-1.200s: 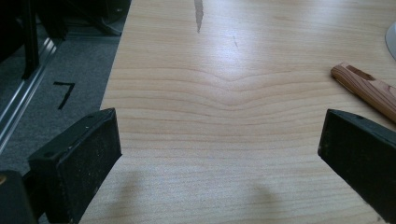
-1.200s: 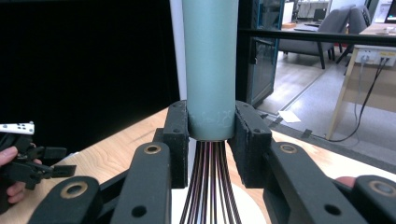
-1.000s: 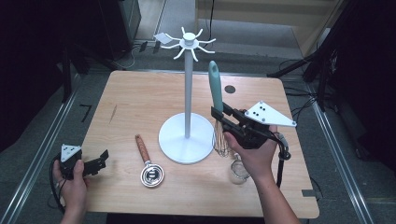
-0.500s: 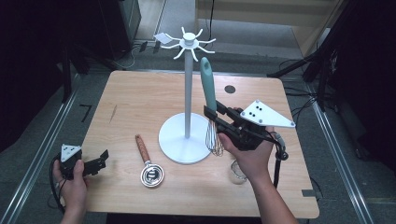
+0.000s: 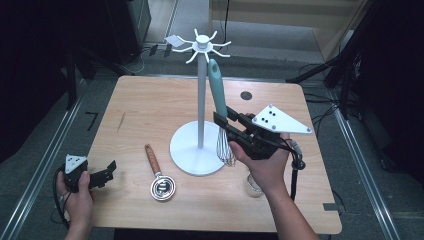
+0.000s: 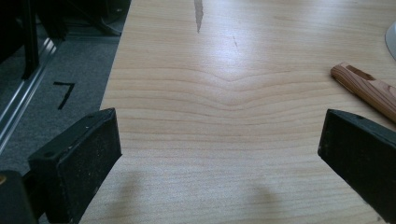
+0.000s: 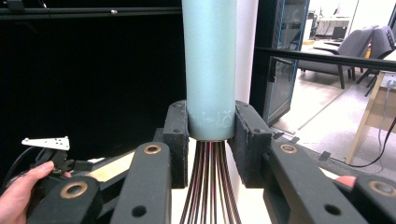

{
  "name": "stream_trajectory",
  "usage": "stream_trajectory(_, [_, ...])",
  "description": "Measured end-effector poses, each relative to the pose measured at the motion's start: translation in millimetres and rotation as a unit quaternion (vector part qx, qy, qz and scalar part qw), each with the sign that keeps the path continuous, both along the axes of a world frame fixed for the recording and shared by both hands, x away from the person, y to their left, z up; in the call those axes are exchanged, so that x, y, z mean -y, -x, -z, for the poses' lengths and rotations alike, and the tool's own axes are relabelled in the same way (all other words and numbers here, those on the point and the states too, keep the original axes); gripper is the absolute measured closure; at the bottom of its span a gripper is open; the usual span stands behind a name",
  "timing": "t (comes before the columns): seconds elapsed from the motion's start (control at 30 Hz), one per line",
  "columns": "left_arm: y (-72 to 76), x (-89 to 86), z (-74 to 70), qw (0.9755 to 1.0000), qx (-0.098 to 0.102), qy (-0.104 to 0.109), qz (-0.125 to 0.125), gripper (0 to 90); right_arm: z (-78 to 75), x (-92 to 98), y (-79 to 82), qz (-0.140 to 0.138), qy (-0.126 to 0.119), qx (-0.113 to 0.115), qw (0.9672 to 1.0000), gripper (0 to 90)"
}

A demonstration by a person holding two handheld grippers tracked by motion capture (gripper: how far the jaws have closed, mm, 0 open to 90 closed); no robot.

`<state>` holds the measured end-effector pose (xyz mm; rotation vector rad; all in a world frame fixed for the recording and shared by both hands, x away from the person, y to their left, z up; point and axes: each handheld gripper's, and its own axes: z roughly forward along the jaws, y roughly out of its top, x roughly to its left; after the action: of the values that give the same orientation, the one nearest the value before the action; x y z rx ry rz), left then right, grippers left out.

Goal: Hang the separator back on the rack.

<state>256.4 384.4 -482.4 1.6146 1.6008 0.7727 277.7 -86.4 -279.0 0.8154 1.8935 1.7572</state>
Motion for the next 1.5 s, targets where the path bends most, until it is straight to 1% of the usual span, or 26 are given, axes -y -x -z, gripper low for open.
stream_trajectory(0.13, [0.0,0.0,0.1,1.0,0.0,0.001,0.0,0.0,0.6,-3.6,-2.3,0.012,0.009,-0.004,0.9999,71.0])
stream_trajectory(0.6, [-0.1,0.2,0.2,1.0,0.001,0.001,-0.001,0.0,2.2,-10.8,-8.9,0.032,0.017,-0.004,0.9993,71.0])
stream_trajectory(0.67, [-0.2,0.1,0.1,1.0,0.0,0.001,-0.001,0.0,1.9,-13.0,-11.1,0.043,0.026,-0.005,0.9987,71.0])
stream_trajectory(0.8, [-0.1,-0.1,0.1,1.0,0.0,0.001,0.0,0.0,2.0,-15.1,-12.4,0.048,0.032,0.0,0.9983,70.6])
stream_trajectory(0.87, [-0.2,0.0,0.1,1.0,0.001,0.001,0.0,0.0,3.1,-16.1,-13.6,0.044,0.032,-0.002,0.9985,68.0])
stream_trajectory(0.9, [-0.1,-0.1,0.0,1.0,0.0,0.0,0.0,0.0,3.6,-16.1,-14.0,0.04,0.031,0.002,0.9987,63.1])
stream_trajectory(0.93, [0.0,-0.1,0.0,1.0,0.0,0.001,0.0,0.0,3.7,-16.0,-13.7,0.037,0.028,0.004,0.9989,60.2])
stream_trajectory(0.97, [0.0,-0.1,0.1,1.0,0.0,0.001,0.0,0.0,3.7,-15.4,-13.9,0.034,0.026,0.009,0.999,61.0])
stream_trajectory(1.03, [0.0,0.0,0.0,1.0,0.0,0.0,0.0,0.0,2.4,-13.6,-13.8,0.031,0.021,0.013,0.9992,66.7])
stream_trajectory(1.07, [0.0,0.0,0.0,1.0,0.0,0.001,0.0,0.0,1.4,-12.2,-14.4,0.031,0.02,0.015,0.9992,70.4])
stream_trajectory(1.1, [-0.1,0.1,0.1,1.0,0.001,0.001,0.0,0.0,-1.1,-9.6,-15.7,0.032,0.01,0.015,0.9993,77.3])
stream_trajectory(1.13, [-0.1,0.2,0.1,1.0,0.001,0.001,0.0,0.0,-1.1,-9.6,-15.7,0.032,0.01,0.015,0.9993,77.3])
stream_trajectory(1.17, [-0.1,0.1,0.1,1.0,0.001,0.0,0.0,0.0,-2.7,-8.1,-17.0,0.036,0.008,0.016,0.9992,80.5])
stream_trajectory(1.23, [-0.2,0.2,0.1,1.0,0.001,0.0,-0.001,0.0,-8.3,-4.1,-20.7,0.048,-0.001,0.015,0.9988,90.0])
stream_trajectory(1.27, [-0.2,0.2,0.1,1.0,0.001,0.0,-0.001,0.0,-8.3,-4.1,-20.7,0.048,-0.001,0.015,0.9988,90.0])
stream_trajectory(1.3, [-0.2,0.2,0.1,1.0,0.001,0.0,0.0,0.0,-10.4,-2.6,-23.0,0.049,-0.003,0.02,0.9986,90.0])
stream_trajectory(1.33, [-0.2,0.2,0.1,1.0,0.001,0.0,0.0,0.0,-14.7,-1.1,-26.6,0.052,-0.01,0.022,0.9983,90.0])
stream_trajectory(1.4, [-0.3,0.3,0.2,1.0,0.001,0.0,0.0,0.0,-16.8,-1.0,-28.2,0.05,-0.012,0.019,0.9985,90.0])
stream_trajectory(1.43, [-0.3,0.2,0.2,1.0,0.001,-0.001,0.0,0.0,-20.6,-2.0,-30.8,0.053,-0.01,0.024,0.9983,90.0])
stream_trajectory(1.47, [-0.2,0.2,0.2,1.0,0.001,-0.001,0.0,0.0,-20.6,-2.0,-30.8,0.053,-0.01,0.024,0.9983,90.0])
stream_trajectory(1.5, [-0.2,0.2,0.2,1.0,0.001,-0.001,0.0,0.0,-24.3,-3.3,-33.7,0.05,-0.01,0.03,0.9982,90.0])
